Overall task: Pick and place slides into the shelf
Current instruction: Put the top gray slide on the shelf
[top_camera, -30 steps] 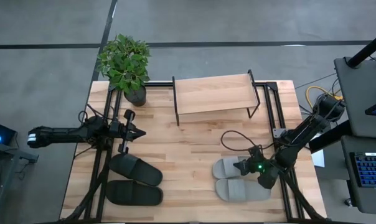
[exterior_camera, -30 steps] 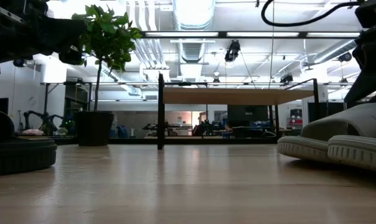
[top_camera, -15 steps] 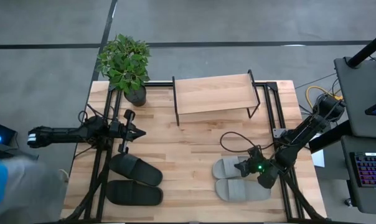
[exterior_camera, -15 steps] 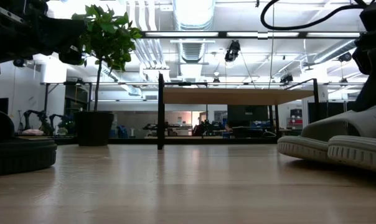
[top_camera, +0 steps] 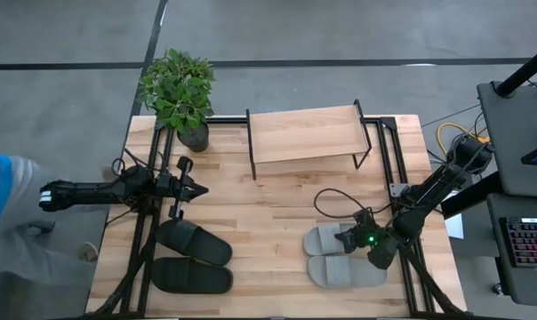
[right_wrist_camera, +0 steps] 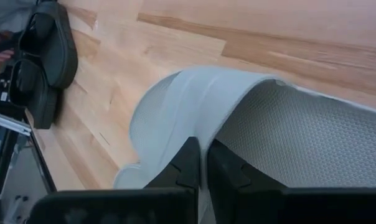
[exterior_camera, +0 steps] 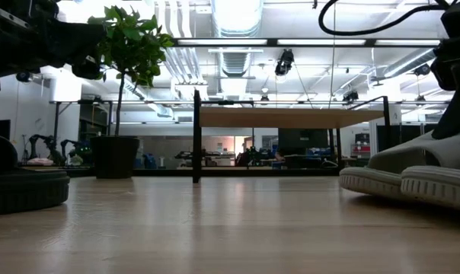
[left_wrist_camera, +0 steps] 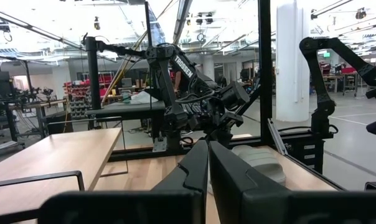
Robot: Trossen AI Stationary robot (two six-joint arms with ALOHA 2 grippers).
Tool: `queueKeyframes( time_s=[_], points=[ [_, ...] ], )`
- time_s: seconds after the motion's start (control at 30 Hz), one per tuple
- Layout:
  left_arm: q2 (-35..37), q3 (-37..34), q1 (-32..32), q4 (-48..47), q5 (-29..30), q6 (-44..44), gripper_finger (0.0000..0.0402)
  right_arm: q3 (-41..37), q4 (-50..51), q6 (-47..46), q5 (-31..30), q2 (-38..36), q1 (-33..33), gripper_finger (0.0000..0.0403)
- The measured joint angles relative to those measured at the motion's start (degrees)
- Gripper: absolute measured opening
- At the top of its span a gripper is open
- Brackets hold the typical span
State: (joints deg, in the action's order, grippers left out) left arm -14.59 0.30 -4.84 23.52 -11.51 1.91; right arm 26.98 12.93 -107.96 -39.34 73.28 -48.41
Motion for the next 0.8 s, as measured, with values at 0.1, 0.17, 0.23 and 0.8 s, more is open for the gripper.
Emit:
queueKeyframes(
  time_s=[0.1, 0.17, 0.23, 0.8],
  points=[
    [0.0, 0.0, 0.0, 0.01, 0.0, 0.0, 0.0, 0.0, -0.27, 0.17, -2.05, -0.13, 0.06, 0.001],
    [0.0, 0.0, -0.01, -0.01, 0.0, 0.0, 0.0, 0.19, -0.16, 1.31, -3.35, -0.42, 0.06, 0.001],
    [0.0, 0.0, -0.02, 0.01, 0.0, 0.02, 0.0, 0.57, -0.2, 1.77, -4.15, -0.52, 0.08, 0.001],
    [-0.02, 0.0, -0.01, 0.01, 0.01, 0.0, 0.0, 5.21, 0.17, 11.2, -16.54, -2.77, 0.08, 0.0009]
  ],
)
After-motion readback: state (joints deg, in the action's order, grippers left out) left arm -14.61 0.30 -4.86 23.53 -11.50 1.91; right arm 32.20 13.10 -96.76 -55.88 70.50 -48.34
